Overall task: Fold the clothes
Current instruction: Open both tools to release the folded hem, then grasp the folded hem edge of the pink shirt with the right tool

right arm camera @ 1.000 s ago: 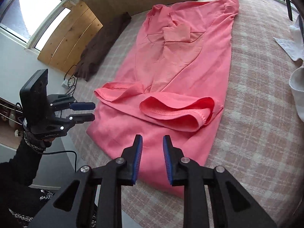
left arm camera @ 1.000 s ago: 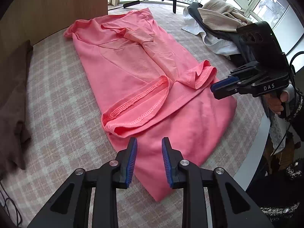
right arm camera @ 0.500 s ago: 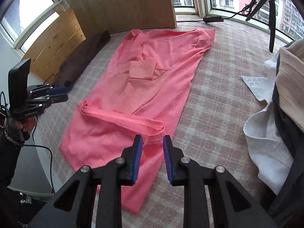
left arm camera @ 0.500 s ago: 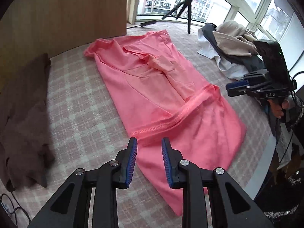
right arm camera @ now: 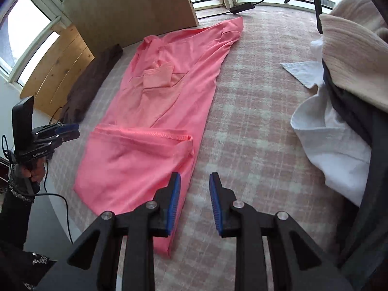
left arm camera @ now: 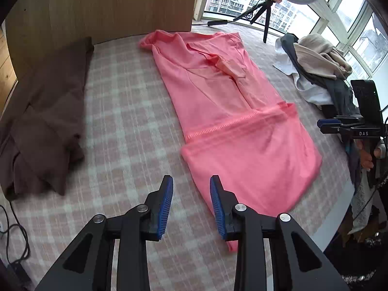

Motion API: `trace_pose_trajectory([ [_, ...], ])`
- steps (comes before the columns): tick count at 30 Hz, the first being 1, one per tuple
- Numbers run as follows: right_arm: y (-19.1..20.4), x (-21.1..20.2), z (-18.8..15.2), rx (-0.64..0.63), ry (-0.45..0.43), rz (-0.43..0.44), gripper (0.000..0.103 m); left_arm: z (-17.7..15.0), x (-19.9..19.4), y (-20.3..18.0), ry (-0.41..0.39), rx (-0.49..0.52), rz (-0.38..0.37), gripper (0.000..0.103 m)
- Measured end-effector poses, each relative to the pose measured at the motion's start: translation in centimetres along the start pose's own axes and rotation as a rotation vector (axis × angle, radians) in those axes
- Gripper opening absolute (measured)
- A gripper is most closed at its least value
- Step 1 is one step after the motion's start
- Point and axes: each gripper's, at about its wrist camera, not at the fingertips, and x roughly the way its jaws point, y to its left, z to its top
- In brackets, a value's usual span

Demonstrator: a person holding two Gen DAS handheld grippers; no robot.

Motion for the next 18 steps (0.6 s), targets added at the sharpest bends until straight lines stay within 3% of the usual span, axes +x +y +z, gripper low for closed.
trace_pose_trajectory([
  [4, 1.3, 0.6, -4.3, -0.003, 0.034, 0.071, 0.037, -4.5, 0.2, -1.5, 0.070, -0.029, -0.134, 0.032],
  [9, 1.7, 2.2, -5.5, 0.028, 0.061, 0.082, 0.037, -5.3, 2.0, -2.3, 0.080, -0.060, -0.156, 0.031],
  [10, 2.0, 2.3, -5.5, 0.015, 0.060, 0.078, 0.037, -5.3, 2.3, -2.5, 0.076, -0.060, -0.163, 0.028],
  [12, 2.5, 2.5, -5.5, -0.009, 0.057, 0.068, 0.036, -5.3, 2.9, -2.7, 0.081, -0.060, -0.187, 0.003],
  [13, 2.7, 2.5, -5.5, -0.013, 0.051, 0.064, 0.034, -5.2, 2.7, -3.0, 0.080, -0.048, -0.180, 0.003],
  [14, 2.8, 2.3, -5.5, -0.011, 0.046, 0.053, 0.009, -5.2, 2.6, -3.2, 0.079, -0.036, -0.173, 0.003],
  [15, 2.9, 2.1, -5.5, -0.006, 0.040, 0.042, 0.002, -5.1, 2.4, -3.5, 0.078, -0.025, -0.166, 0.003],
  [18, 3.0, 0.6, -5.6, -0.020, 0.021, 0.012, 0.002, -5.0, 1.1, -3.2, 0.040, 0.008, -0.101, 0.003],
])
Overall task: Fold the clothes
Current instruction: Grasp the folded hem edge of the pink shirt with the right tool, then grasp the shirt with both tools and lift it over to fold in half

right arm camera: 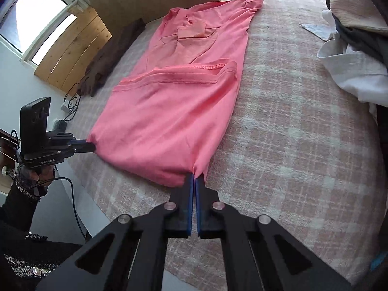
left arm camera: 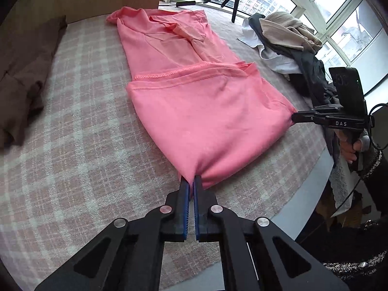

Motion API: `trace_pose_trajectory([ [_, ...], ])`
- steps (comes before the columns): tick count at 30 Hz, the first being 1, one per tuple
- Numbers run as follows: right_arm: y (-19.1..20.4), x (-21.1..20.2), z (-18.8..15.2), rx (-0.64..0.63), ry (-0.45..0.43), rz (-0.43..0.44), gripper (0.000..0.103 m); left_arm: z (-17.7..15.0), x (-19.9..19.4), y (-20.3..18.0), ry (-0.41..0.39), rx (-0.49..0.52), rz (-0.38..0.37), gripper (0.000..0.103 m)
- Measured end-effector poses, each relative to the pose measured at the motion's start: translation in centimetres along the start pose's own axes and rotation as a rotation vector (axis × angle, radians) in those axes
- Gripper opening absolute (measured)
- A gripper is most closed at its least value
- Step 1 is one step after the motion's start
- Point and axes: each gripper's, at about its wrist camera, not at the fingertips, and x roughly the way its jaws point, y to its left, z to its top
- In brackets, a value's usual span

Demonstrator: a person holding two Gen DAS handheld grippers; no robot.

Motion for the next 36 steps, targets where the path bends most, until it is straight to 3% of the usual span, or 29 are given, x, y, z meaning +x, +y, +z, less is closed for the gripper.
trace_pose_trajectory([
  [2, -0.4, 0.4, -0.4, -0.011, 0.041, -0.085, 0.002, -0.2, 1.6, 1.2, 0.084, -0.040, 0.027, 0.004],
  [5, -0.5, 0.8, -0.6, -0.022, 0.102, -0.158, 0.002, 0.3, 0.0, 1.5, 0.051, -0.043, 0.030, 0.009],
  [8, 0.7, -1.5, 0.9, -0.021, -0.012, -0.118, 0.003, 1.9, -2.1, 0.6, -0.029, 0.001, 0.020, 0.021],
  [10, 2.3, -1.7, 2.8, -0.088, -0.079, -0.087, 0.003, 3.3, -2.6, -0.2, -0.073, 0.044, 0.018, 0.023],
  [13, 3.7, 0.7, 6.1, -0.144, -0.093, -0.057, 0.003, 5.8, -0.3, -1.2, -0.061, 0.111, 0.013, 0.023],
  [15, 3.0, 3.2, 7.8, -0.135, -0.059, -0.047, 0.003, 7.6, 1.7, -1.3, -0.055, 0.127, 0.007, 0.023],
  [17, 1.5, 5.1, 8.1, -0.112, 0.013, -0.161, 0.003, 8.7, 3.9, -0.7, -0.003, 0.136, 0.045, 0.023],
  [19, -0.1, 3.9, 8.4, -0.074, 0.042, -0.163, 0.002, 9.8, 4.8, 0.2, 0.050, 0.135, 0.084, 0.017],
  [20, -0.7, 2.7, 8.6, -0.053, 0.055, -0.169, 0.002, 10.5, 3.5, 0.5, 0.031, 0.145, 0.102, 0.019],
  [23, -0.5, -3.3, 10.1, -0.089, -0.032, -0.164, 0.007, 13.5, -1.6, 2.3, -0.059, 0.163, 0.204, 0.027],
  [26, -0.5, -8.6, 13.1, -0.099, -0.146, -0.140, 0.027, 17.1, -4.9, 4.8, -0.120, 0.126, 0.248, 0.030],
  [28, -0.7, -10.2, 15.9, -0.120, -0.208, -0.150, 0.032, 19.4, -5.3, 6.1, -0.148, 0.110, 0.270, 0.033],
  [32, -2.0, -9.3, 21.7, -0.116, -0.266, -0.166, 0.032, 22.9, -3.1, 7.9, -0.133, 0.102, 0.273, 0.038],
  [36, -4.6, -4.4, 25.7, -0.062, -0.200, -0.190, 0.032, 25.9, 0.4, 9.4, -0.084, 0.129, 0.274, 0.039],
])
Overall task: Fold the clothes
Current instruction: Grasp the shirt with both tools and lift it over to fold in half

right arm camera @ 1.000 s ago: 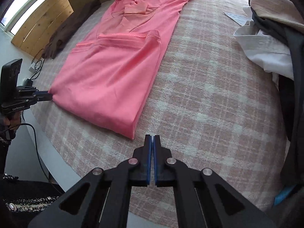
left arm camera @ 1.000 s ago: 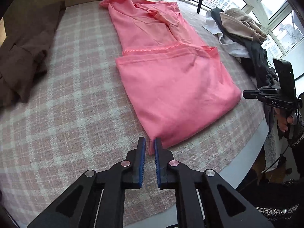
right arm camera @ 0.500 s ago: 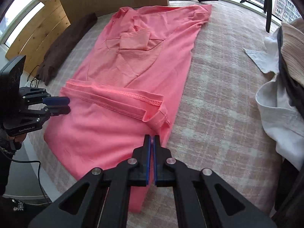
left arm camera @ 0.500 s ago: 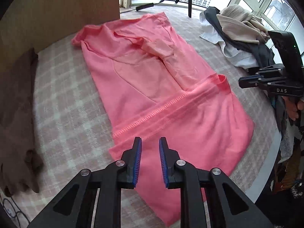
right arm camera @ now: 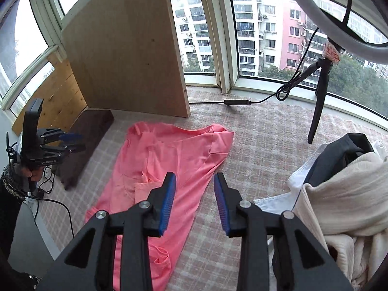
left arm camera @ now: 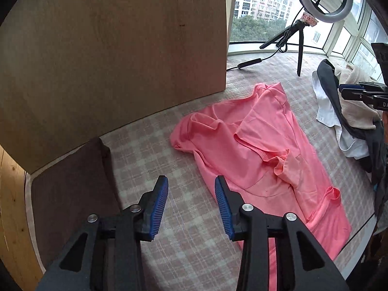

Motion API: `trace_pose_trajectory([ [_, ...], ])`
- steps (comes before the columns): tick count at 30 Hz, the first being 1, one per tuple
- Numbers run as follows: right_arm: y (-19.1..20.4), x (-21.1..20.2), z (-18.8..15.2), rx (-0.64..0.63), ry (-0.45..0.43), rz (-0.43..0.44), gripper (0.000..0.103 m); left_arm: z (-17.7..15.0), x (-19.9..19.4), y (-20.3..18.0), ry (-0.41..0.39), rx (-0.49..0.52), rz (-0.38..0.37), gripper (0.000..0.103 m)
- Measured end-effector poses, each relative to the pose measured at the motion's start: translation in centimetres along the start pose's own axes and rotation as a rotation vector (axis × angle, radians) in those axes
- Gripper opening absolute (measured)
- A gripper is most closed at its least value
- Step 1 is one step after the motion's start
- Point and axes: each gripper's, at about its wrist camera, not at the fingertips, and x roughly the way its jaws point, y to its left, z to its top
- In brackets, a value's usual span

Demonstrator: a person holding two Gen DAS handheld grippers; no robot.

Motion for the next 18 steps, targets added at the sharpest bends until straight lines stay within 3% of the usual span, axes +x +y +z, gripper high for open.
trace_pose_trajectory([
  [2, -0.9, 3.0, 1.1, 0.008, 0.028, -0.012, 0.036, 1.3, 2.2, 0.5, 0.015, 0.014, -0.004, 0.043],
  [10, -4.0, 14.6, 3.9, 0.010, 0.174, -0.056, 0.037, 5.1, 10.0, 1.3, 0.076, 0.115, -0.044, 0.044],
  [13, -4.6, 16.5, 4.4, 0.004, 0.172, -0.040, 0.038, 5.8, 11.8, 1.0, 0.083, 0.148, -0.048, 0.044],
  [15, -4.5, 16.9, 4.7, -0.012, 0.147, -0.015, 0.052, 5.9, 12.1, 0.6, 0.077, 0.162, -0.070, 0.044],
  [18, -4.2, 17.3, 4.7, -0.037, 0.121, 0.001, 0.053, 6.0, 12.5, -0.1, 0.067, 0.184, -0.098, 0.041],
])
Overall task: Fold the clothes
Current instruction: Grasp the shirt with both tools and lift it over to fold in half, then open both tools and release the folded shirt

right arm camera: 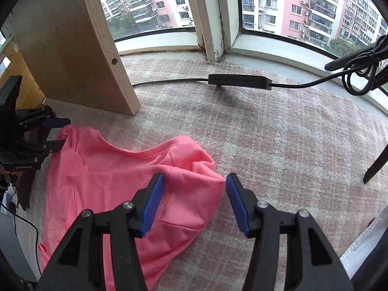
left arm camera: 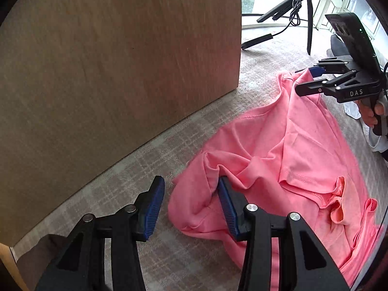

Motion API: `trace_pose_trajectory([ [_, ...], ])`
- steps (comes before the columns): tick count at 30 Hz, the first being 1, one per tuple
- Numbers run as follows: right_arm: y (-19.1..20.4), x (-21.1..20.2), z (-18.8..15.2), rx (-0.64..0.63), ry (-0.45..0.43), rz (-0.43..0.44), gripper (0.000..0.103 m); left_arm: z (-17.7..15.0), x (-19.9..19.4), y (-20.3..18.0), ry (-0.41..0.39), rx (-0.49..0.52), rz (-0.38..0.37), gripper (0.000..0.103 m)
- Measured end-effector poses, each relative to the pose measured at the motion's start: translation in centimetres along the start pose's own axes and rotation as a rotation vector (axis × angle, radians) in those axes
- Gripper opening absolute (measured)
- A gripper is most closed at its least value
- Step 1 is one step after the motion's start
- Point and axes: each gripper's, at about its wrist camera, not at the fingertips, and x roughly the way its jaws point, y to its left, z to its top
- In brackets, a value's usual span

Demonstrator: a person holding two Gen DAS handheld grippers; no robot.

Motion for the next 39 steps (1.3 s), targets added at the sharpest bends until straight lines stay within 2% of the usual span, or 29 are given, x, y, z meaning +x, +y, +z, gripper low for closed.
trace_pose_trajectory([
  [1, 0.3, 0.1, -0.1, -0.014, -0.011, 0.005, 0.053, 0.0, 0.1, -0.3, -0.003, 0.009, -0.005, 0.032],
  [2, 0.6, 0.1, -0.1, -0.031, -0.016, 0.006, 0.045, 0.0, 0.2, -0.7, -0.005, 0.020, -0.025, 0.018],
  [3, 0.9, 0.2, -0.2, -0.044, -0.014, 0.016, 0.028, 0.0, 0.2, -1.0, -0.009, 0.022, -0.042, 0.012],
  [5, 1.5, 0.1, -0.3, -0.055, -0.007, 0.039, 0.008, 0.0, -0.1, -1.9, -0.013, 0.035, -0.022, 0.007],
  [6, 1.7, -0.4, -0.3, -0.047, -0.015, 0.059, 0.007, -0.1, -1.0, -2.2, -0.028, 0.026, -0.043, 0.007],
  [8, 2.1, -2.0, -0.4, -0.033, -0.047, 0.099, 0.006, -0.2, -2.7, -2.8, -0.058, 0.006, -0.085, 0.007],
  [12, 4.3, -8.1, -1.3, -0.044, -0.144, 0.148, 0.005, -1.7, -8.4, -4.8, -0.139, 0.019, -0.072, 0.007],
  [15, 6.9, -13.1, -2.7, -0.073, -0.210, 0.168, 0.006, -4.3, -12.8, -6.6, -0.188, 0.046, -0.059, 0.007],
  [18, 9.9, -17.3, -5.8, -0.114, -0.245, 0.170, 0.005, -7.7, -16.0, -8.7, -0.217, 0.065, -0.062, 0.007],
  [21, 12.0, -20.0, -10.5, -0.117, -0.255, 0.190, 0.005, -11.5, -18.7, -10.9, -0.235, 0.080, -0.074, 0.007],
  [25, 13.8, -20.7, -18.1, -0.125, -0.231, 0.185, 0.006, -18.4, -19.0, -14.9, -0.191, 0.104, -0.097, 0.008],
  [26, 14.1, -20.2, -20.4, -0.130, -0.201, 0.191, 0.006, -20.5, -18.1, -16.0, -0.146, 0.099, -0.143, 0.013],
  [28, 14.3, -18.2, -25.3, -0.134, -0.063, 0.107, 0.008, -24.9, -16.6, -18.1, -0.012, 0.094, -0.185, 0.015],
  [30, 13.6, -16.8, -29.5, -0.099, 0.094, 0.027, 0.008, -28.0, -16.8, -19.1, 0.066, 0.093, -0.167, 0.015],
  [31, 13.1, -17.8, -30.4, -0.063, 0.099, 0.035, 0.008, -29.5, -16.9, -19.6, 0.105, 0.093, -0.158, 0.015],
  [33, 12.2, -20.3, -31.7, 0.007, 0.078, 0.063, 0.010, -30.7, -18.8, -19.4, 0.093, 0.058, -0.161, 0.017],
  [36, 10.8, -24.4, -33.1, 0.098, 0.028, 0.102, 0.019, -30.6, -21.4, -18.2, 0.053, 0.025, -0.141, 0.021],
  [38, 8.9, -27.1, -33.0, 0.185, -0.043, 0.162, 0.020, -30.2, -22.5, -16.8, 0.022, -0.011, -0.115, 0.023],
  [39, 8.5, -27.6, -32.8, 0.198, -0.069, 0.147, 0.020, -29.8, -22.4, -16.5, 0.012, -0.017, -0.100, 0.023],
])
